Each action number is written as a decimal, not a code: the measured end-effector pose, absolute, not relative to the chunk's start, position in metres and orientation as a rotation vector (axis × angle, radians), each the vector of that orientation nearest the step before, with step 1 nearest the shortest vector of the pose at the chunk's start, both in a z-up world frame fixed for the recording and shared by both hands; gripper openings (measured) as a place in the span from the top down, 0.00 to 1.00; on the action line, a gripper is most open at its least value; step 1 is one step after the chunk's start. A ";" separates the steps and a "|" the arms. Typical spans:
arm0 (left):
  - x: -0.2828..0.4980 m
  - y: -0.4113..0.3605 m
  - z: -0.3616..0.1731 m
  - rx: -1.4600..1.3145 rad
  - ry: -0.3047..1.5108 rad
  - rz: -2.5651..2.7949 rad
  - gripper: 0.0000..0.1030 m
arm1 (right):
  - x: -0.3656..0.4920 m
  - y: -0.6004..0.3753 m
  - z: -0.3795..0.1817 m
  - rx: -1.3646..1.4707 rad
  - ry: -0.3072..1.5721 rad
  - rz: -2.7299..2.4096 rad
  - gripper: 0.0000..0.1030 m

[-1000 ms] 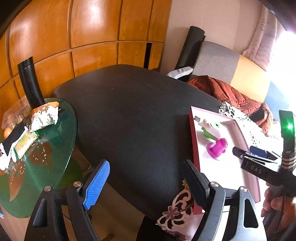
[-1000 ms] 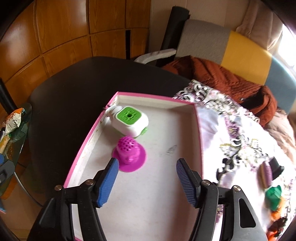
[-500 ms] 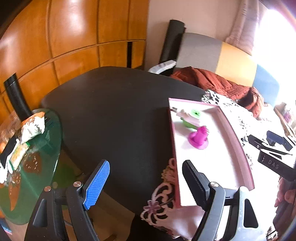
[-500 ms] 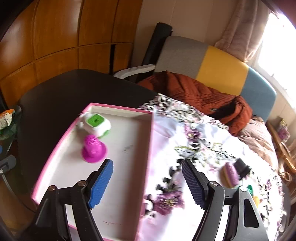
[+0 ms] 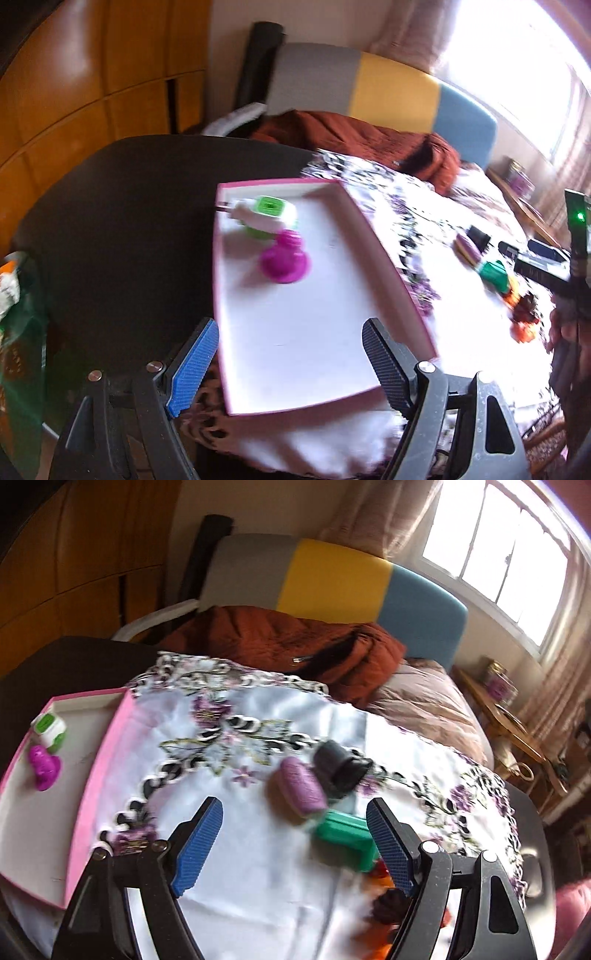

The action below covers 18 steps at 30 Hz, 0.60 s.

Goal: Organize rigid objects
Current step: 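Move both tools back over the remaining toys on the tablecloth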

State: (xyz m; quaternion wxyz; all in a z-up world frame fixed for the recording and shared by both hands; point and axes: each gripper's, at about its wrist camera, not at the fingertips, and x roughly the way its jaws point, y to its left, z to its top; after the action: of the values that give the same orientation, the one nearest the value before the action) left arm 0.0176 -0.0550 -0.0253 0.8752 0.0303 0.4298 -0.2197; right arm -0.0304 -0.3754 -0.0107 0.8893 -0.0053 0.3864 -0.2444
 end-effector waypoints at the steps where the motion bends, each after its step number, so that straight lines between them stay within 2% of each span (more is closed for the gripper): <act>1: 0.017 -0.062 -0.026 0.066 0.908 -0.480 0.22 | -0.037 -0.394 -0.011 0.012 0.800 -0.550 0.22; 8: 0.013 -0.127 -0.021 0.142 0.921 -0.606 0.22 | -0.098 -0.503 -0.028 0.251 0.749 -0.815 0.21; 10: 0.013 -0.147 -0.018 0.164 0.917 -0.635 0.22 | -0.107 -0.523 -0.037 0.361 0.786 -0.850 0.21; 16: 0.018 -0.212 -0.023 0.225 0.938 -0.707 0.22 | -0.119 -0.533 -0.032 0.481 0.721 -0.842 0.19; 18: 0.023 -0.234 -0.026 0.235 0.954 -0.728 0.22 | -0.118 -0.532 -0.030 0.489 0.709 -0.843 0.15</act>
State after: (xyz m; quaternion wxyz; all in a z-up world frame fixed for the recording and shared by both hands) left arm 0.0227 -0.2336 -0.0261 0.8188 0.1101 0.4480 -0.3418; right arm -0.1177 -0.5323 -0.0302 0.8240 0.2298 0.3333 -0.3965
